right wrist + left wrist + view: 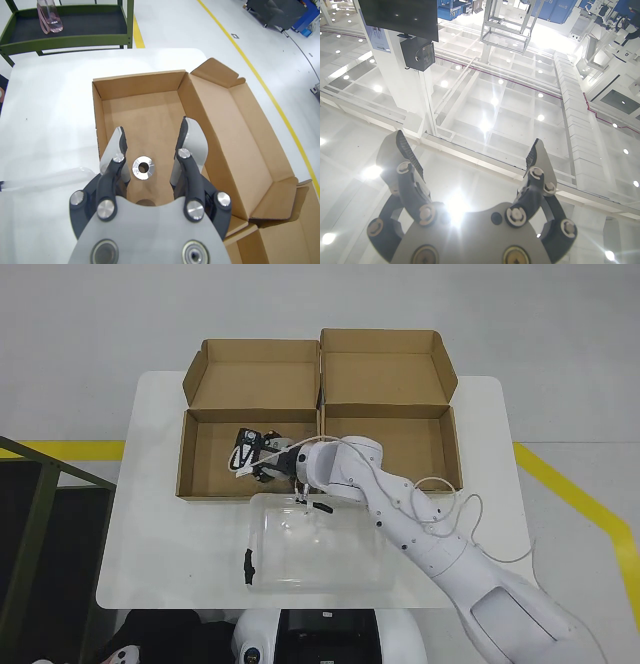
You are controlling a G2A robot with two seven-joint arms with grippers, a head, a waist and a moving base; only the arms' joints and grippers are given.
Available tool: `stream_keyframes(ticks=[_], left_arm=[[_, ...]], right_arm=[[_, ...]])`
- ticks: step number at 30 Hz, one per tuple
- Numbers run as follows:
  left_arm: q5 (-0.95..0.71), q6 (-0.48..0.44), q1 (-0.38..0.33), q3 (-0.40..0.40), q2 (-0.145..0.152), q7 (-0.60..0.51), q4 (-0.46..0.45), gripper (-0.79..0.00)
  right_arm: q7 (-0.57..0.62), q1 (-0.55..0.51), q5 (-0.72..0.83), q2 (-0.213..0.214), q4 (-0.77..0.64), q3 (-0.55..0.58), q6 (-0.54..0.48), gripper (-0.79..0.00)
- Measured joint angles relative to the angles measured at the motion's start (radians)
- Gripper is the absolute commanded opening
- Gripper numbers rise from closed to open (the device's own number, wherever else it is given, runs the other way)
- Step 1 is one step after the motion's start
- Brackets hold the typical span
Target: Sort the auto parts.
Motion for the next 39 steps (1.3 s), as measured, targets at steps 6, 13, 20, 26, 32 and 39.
stream_keyframes(ticks=[6, 13, 20, 26, 32, 39], left_arm=[[0.0, 0.0, 0.0, 0.0, 0.0, 0.0, 0.0, 0.0], [0.0, 0.0, 0.0, 0.0, 0.0, 0.0, 0.0, 0.0], [0.0, 0.0, 0.0, 0.0, 0.0, 0.0, 0.0, 0.0], [0.0, 0.0, 0.0, 0.0, 0.0, 0.0, 0.0, 0.0], [0.0, 0.0, 0.0, 0.0, 0.0, 0.0, 0.0, 0.0], [0.0, 0.0, 0.0, 0.0, 0.0, 0.0, 0.0, 0.0]], right_arm=[[0.016, -0.108, -0.015, 0.036, -0.138, 0.089, -0.012, 0.0], [0.007, -0.224, -0.029, 0.07, -0.251, 0.182, -0.028, 0.0], [-0.022, -0.353, -0.063, 0.105, -0.384, 0.29, -0.038, 0.0], [-0.077, -0.465, -0.105, 0.132, -0.468, 0.384, -0.044, 0.0], [-0.169, -0.554, -0.147, 0.155, -0.495, 0.475, -0.045, 0.0], [-0.25, -0.662, -0.174, 0.179, -0.549, 0.574, -0.063, 0.0]])
